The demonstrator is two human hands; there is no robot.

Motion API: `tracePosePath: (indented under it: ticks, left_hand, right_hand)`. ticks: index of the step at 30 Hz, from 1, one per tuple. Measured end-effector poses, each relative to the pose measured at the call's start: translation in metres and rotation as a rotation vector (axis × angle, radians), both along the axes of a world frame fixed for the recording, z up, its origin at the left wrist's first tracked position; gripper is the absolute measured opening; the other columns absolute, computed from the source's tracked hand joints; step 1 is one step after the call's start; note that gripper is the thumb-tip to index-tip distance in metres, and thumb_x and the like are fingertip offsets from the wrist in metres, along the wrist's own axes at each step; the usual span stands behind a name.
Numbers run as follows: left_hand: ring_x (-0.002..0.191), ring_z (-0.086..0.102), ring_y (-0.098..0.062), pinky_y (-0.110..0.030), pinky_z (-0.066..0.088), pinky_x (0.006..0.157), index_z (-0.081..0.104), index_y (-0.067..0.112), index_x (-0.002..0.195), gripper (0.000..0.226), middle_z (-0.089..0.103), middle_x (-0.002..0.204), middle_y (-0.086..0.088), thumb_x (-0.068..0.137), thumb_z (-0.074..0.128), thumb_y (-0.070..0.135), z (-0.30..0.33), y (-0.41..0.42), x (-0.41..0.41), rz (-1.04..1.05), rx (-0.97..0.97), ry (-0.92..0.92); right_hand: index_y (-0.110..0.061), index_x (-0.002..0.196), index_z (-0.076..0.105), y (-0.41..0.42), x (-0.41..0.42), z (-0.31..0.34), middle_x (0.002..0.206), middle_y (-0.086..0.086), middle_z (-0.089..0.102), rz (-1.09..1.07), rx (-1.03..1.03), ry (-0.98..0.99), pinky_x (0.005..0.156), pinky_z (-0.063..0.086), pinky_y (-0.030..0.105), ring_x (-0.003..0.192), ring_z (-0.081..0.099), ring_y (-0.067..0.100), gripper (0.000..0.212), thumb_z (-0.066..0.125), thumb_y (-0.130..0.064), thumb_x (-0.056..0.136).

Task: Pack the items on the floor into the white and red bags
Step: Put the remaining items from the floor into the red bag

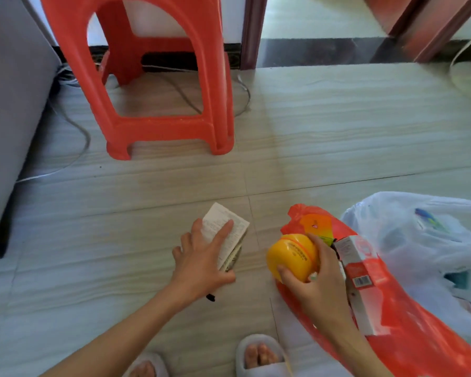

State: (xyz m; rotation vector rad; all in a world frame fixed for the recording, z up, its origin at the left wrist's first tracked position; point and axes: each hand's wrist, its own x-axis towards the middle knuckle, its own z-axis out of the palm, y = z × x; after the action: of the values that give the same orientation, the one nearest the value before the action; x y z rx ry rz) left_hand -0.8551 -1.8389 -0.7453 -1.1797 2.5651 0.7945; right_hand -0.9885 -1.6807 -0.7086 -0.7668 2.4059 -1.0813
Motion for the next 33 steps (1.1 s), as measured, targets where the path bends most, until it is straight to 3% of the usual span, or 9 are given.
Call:
tracePosePath:
  ticks: [2,8,11,14,17,21,29,31,33]
  left_hand:
    - [0.133,0.008,-0.031,-0.047,0.02,0.105,0.0,0.056,0.137,0.098,-0.01,0.148,-0.005,0.065,0.065,0.049,0.03,0.015,-0.012,-0.155,0.021,0.011]
    - [0.132,0.017,-0.03,-0.049,0.028,0.107,0.005,0.058,0.136,0.096,0.01,0.146,-0.006,0.061,0.065,0.054,0.091,0.046,-0.068,-0.419,0.188,-0.03]
    - [0.135,0.014,-0.033,-0.044,0.022,0.111,0.008,0.054,0.138,0.089,0.013,0.146,-0.012,0.072,0.068,0.05,0.095,0.067,-0.109,-0.356,0.338,-0.022]
    - [0.138,0.006,-0.036,-0.046,0.016,0.112,0.008,0.051,0.139,0.091,0.007,0.149,-0.012,0.072,0.069,0.049,0.075,0.098,-0.136,-0.201,0.412,-0.008]
    - [0.136,0.011,-0.037,-0.045,0.02,0.112,0.009,0.051,0.14,0.093,0.008,0.147,-0.008,0.069,0.07,0.054,0.045,0.12,-0.137,0.007,0.494,-0.002]
    - [0.134,0.01,-0.038,-0.051,0.02,0.111,0.003,0.049,0.141,0.1,0.0,0.149,-0.007,0.066,0.066,0.065,0.022,0.133,-0.13,-0.075,0.351,-0.065]
    - [0.136,0.01,-0.039,-0.048,0.018,0.112,0.006,0.046,0.143,0.092,-0.002,0.152,-0.009,0.071,0.059,0.067,0.018,0.137,-0.145,0.016,0.388,-0.046]
    - [0.136,0.012,-0.038,-0.051,0.019,0.11,0.007,0.047,0.142,0.089,-0.003,0.153,-0.008,0.071,0.056,0.07,0.018,0.14,-0.146,0.009,0.348,-0.06]
    - [0.136,0.011,-0.038,-0.053,0.019,0.109,0.012,0.049,0.141,0.083,-0.006,0.154,-0.005,0.073,0.053,0.071,0.018,0.144,-0.147,0.002,0.315,-0.054]
  right_hand:
    - [-0.022,0.13,0.043,0.021,-0.014,0.012,0.123,-0.005,0.048,-0.085,-0.016,-0.003,0.097,0.037,0.028,0.114,0.045,0.011,0.087,0.071,-0.053,0.054]
    - [-0.017,0.133,0.04,0.084,-0.039,0.039,0.114,-0.006,0.043,-0.193,0.045,0.064,0.094,0.034,0.028,0.108,0.042,0.012,0.079,0.078,-0.039,0.068]
    - [-0.013,0.131,0.042,0.11,-0.045,0.036,0.118,0.003,0.048,-0.186,0.14,0.142,0.096,0.035,0.032,0.112,0.043,0.02,0.085,0.071,-0.056,0.063]
    - [-0.011,0.135,0.04,0.123,-0.053,0.023,0.125,0.009,0.046,-0.175,0.204,0.116,0.099,0.035,0.034,0.117,0.042,0.024,0.082,0.075,-0.045,0.068]
    - [-0.012,0.139,0.035,0.123,-0.062,0.01,0.13,0.009,0.041,-0.129,0.227,0.092,0.103,0.032,0.033,0.123,0.038,0.024,0.082,0.074,-0.04,0.072]
    - [-0.013,0.142,0.031,0.123,-0.066,-0.003,0.133,0.01,0.037,-0.097,0.256,0.115,0.106,0.028,0.034,0.124,0.035,0.026,0.083,0.072,-0.038,0.074]
    - [-0.025,0.148,0.012,0.125,-0.069,-0.022,0.157,0.008,0.001,-0.059,0.278,0.014,0.116,0.016,0.038,0.145,0.005,0.025,0.067,0.048,-0.038,0.093]
    - [-0.022,0.148,0.017,0.128,-0.068,-0.022,0.157,0.011,0.005,-0.024,0.312,0.076,0.116,0.013,0.036,0.145,0.006,0.024,0.062,0.042,-0.04,0.094]
    - [-0.017,0.143,0.032,0.131,-0.066,-0.022,0.152,0.014,0.026,0.013,0.369,0.229,0.113,0.019,0.039,0.142,0.021,0.027,0.058,0.034,-0.045,0.092]
